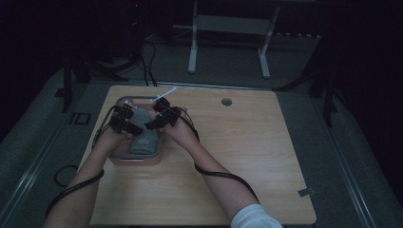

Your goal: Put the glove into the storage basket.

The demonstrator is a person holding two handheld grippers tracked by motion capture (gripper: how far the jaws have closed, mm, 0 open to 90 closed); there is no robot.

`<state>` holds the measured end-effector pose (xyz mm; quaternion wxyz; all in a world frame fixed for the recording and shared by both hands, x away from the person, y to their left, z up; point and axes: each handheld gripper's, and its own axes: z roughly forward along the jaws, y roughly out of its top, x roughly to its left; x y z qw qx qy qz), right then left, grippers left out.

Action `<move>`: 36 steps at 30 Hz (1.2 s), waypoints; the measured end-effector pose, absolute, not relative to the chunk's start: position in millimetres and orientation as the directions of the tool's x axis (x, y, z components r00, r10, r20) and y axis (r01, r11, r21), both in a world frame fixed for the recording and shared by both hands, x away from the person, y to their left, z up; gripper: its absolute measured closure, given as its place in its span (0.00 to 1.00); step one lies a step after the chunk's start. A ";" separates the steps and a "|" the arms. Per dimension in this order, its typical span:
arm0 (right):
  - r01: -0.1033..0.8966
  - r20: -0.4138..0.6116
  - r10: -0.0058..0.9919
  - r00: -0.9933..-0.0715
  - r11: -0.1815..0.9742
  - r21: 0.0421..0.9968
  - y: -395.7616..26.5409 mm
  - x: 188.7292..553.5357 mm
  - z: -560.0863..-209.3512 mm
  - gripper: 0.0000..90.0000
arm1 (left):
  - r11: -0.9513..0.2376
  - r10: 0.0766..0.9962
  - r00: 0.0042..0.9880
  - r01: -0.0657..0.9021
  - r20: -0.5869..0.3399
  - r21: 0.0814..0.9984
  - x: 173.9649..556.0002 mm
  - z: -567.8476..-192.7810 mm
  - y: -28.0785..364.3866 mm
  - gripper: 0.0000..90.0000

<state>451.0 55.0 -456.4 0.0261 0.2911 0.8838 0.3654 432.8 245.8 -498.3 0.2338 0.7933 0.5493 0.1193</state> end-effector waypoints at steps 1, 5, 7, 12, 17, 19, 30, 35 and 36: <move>0.493 0.175 0.528 -0.831 0.552 0.673 51.0 450.4 -454.1 0.37 | -0.268 0.928 0.364 0.804 -0.083 0.531 430.9 -494.8 247.9 0.43; 0.485 0.212 0.495 -0.843 0.527 0.698 34.4 447.4 -447.5 0.26 | -0.228 0.914 0.387 0.742 -0.124 0.630 420.2 -480.2 252.9 0.28; 0.466 0.210 0.474 -0.855 0.524 0.713 25.6 444.3 -444.8 0.22 | -0.213 0.913 0.391 0.702 -0.117 0.680 414.1 -475.3 253.0 0.21; 0.386 0.147 0.429 -0.891 0.546 0.743 6.5 434.8 -442.7 0.19 | -0.175 0.893 0.425 0.632 -0.149 0.755 393.9 -463.5 249.3 0.16; 0.377 0.140 0.423 -0.895 0.551 0.745 -6.5 430.0 -443.6 0.18 | -0.184 0.869 0.473 0.583 -0.147 0.791 374.4 -454.4 237.8 0.12; 0.370 0.137 0.419 -0.898 0.549 0.749 -14.2 426.2 -443.6 0.18 | -0.206 0.851 0.507 0.562 -0.137 0.801 365.8 -450.8 230.2 0.12; 0.356 0.127 0.406 -0.905 0.562 0.747 -38.5 411.6 -448.2 0.18 | -0.242 0.771 0.621 0.488 -0.139 0.839 326.8 -443.5 197.3 0.13; 0.352 0.124 0.403 -0.907 0.563 0.748 -52.9 404.5 -451.8 0.18 | -0.245 0.748 0.650 0.462 -0.138 0.853 310.4 -444.7 181.1 0.13; 0.349 0.121 0.401 -0.908 0.566 0.747 -54.7 403.5 -452.6 0.18 | -0.246 0.736 0.663 0.450 -0.137 0.858 306.1 -445.5 176.8 0.13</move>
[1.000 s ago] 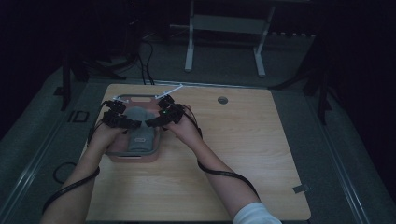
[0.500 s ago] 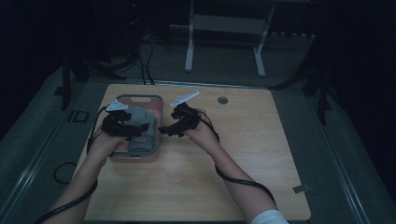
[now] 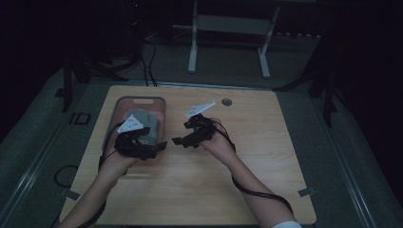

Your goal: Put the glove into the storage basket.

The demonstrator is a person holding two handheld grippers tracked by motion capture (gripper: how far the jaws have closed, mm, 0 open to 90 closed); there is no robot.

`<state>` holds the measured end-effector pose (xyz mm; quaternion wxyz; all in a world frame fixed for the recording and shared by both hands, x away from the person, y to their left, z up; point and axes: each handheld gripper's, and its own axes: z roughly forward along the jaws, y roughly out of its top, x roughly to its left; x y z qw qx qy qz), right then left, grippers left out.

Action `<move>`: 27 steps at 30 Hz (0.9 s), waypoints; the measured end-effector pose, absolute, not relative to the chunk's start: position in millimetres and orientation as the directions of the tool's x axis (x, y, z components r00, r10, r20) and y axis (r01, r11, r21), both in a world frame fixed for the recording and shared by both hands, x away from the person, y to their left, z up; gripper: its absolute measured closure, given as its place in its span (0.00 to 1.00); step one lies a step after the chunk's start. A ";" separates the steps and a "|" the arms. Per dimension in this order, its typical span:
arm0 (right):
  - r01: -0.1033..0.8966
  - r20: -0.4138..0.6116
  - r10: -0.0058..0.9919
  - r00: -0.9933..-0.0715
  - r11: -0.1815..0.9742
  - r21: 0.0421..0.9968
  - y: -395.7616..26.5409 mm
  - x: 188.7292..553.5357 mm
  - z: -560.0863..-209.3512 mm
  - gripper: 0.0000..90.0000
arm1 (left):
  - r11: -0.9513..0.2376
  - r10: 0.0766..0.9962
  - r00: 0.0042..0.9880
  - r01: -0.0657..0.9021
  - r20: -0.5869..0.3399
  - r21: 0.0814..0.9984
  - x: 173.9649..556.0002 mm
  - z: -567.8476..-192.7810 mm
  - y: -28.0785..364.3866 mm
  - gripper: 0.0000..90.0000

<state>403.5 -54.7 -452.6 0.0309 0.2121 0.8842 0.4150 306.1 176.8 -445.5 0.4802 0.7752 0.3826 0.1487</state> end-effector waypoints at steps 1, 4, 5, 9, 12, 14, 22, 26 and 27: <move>0.349 0.119 0.400 -0.909 0.570 0.744 -57.7 401.7 -454.0 0.18 | -0.251 0.727 0.673 0.447 -0.139 0.859 303.0 -446.5 173.3 0.13; 0.354 0.129 0.397 -0.909 0.571 0.741 -63.3 398.9 -457.9 0.18 | -0.272 0.700 0.702 0.433 -0.132 0.860 294.9 -449.3 163.6 0.13; 0.350 0.125 0.396 -0.910 0.571 0.742 -65.0 398.3 -459.2 0.18 | -0.273 0.693 0.709 0.431 -0.135 0.860 292.3 -450.5 160.5 0.13; 0.349 0.122 0.395 -0.911 0.575 0.740 -70.6 394.4 -465.3 0.18 | -0.293 0.665 0.734 0.426 -0.138 0.856 283.4 -456.8 147.9 0.14; 0.342 0.117 0.389 -0.914 0.582 0.738 -74.7 390.3 -472.1 0.18 | -0.307 0.643 0.753 0.418 -0.138 0.855 278.6 -463.0 139.2 0.14; 0.338 0.112 0.386 -0.916 0.588 0.735 -77.8 388.0 -477.6 0.18 | -0.313 0.630 0.763 0.424 -0.149 0.850 277.1 -467.8 134.3 0.14; 0.337 0.105 0.395 -0.913 0.580 0.741 -95.8 381.6 -500.7 0.18 | -0.336 0.590 0.797 0.391 -0.133 0.857 274.4 -492.1 120.1 0.14; 0.339 0.108 0.394 -0.913 0.583 0.739 -106.1 378.2 -511.3 0.18 | -0.364 0.570 0.810 0.399 -0.138 0.842 272.7 -504.3 113.5 0.14; 0.337 0.103 0.394 -0.913 0.589 0.735 -108.4 377.1 -514.0 0.18 | -0.364 0.566 0.812 0.400 -0.142 0.841 272.3 -506.8 112.3 0.14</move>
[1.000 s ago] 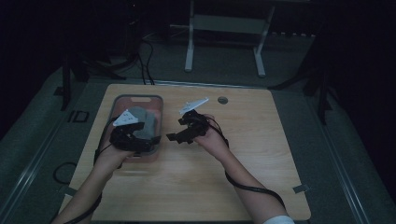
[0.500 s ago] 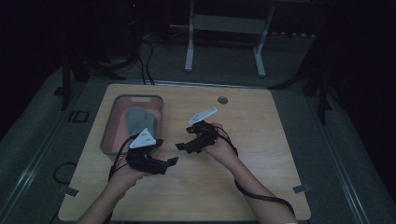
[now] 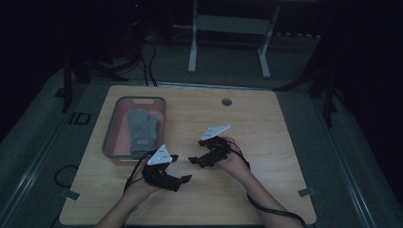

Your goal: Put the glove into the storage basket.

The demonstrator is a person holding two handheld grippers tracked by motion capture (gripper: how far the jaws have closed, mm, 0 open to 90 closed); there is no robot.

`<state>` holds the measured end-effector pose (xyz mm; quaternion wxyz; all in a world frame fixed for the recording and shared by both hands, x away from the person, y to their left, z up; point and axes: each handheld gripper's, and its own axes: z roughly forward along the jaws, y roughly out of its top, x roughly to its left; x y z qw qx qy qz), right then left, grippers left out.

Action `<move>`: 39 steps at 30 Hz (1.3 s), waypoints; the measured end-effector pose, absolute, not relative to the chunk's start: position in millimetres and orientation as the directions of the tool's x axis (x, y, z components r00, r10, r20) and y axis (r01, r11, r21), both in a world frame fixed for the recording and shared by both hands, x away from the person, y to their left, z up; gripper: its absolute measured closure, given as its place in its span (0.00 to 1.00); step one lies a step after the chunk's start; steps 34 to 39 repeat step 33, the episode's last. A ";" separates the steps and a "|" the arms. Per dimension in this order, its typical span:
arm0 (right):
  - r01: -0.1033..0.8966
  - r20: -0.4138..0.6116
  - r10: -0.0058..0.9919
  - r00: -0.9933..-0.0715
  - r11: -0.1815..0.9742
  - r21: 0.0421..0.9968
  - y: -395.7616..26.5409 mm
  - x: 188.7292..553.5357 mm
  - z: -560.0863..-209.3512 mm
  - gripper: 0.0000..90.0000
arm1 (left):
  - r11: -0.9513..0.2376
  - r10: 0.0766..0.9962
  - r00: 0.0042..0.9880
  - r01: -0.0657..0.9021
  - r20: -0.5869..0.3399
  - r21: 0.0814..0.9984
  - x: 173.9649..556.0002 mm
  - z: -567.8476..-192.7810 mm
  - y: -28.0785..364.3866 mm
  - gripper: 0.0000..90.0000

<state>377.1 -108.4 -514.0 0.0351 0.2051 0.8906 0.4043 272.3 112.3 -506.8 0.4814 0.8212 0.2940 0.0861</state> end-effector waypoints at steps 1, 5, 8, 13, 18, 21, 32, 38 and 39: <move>0.331 0.095 0.392 -0.915 0.594 0.733 -110.5 375.6 -516.8 0.18 | -0.362 0.561 0.814 0.402 -0.147 0.841 271.8 -509.0 111.4 0.14; 0.329 0.089 0.391 -0.916 0.604 0.726 -117.9 371.6 -528.1 0.18 | -0.368 0.554 0.818 0.405 -0.153 0.837 270.5 -516.9 108.5 0.14; 0.326 0.085 0.395 -0.915 0.599 0.731 -123.0 369.5 -534.3 0.17 | -0.372 0.543 0.825 0.405 -0.158 0.835 269.3 -523.2 106.2 0.14; 0.314 0.077 0.388 -0.918 0.596 0.739 -129.2 366.8 -542.8 0.16 | -0.382 0.529 0.830 0.418 -0.176 0.824 268.6 -533.5 102.5 0.14; 0.300 0.056 0.385 -0.921 0.611 0.733 -132.5 362.9 -548.0 0.15 | -0.387 0.517 0.834 0.429 -0.193 0.816 267.8 -541.0 99.2 0.14; 0.289 0.049 0.380 -0.924 0.607 0.740 -135.2 360.6 -550.6 0.16 | -0.393 0.508 0.840 0.425 -0.193 0.816 267.1 -544.6 97.4 0.14; 0.264 0.006 0.384 -0.923 0.621 0.738 -146.1 351.1 -557.2 0.16 | -0.387 0.495 0.847 0.416 -0.195 0.823 265.0 -549.8 97.2 0.14; 0.263 0.003 0.386 -0.922 0.622 0.738 -146.5 351.4 -557.4 0.16 | -0.386 0.494 0.847 0.417 -0.198 0.823 265.1 -549.6 97.2 0.14; 0.263 0.003 0.386 -0.922 0.622 0.738 -146.5 351.4 -557.4 0.16 | -0.386 0.494 0.847 0.417 -0.198 0.823 265.1 -549.6 97.2 0.14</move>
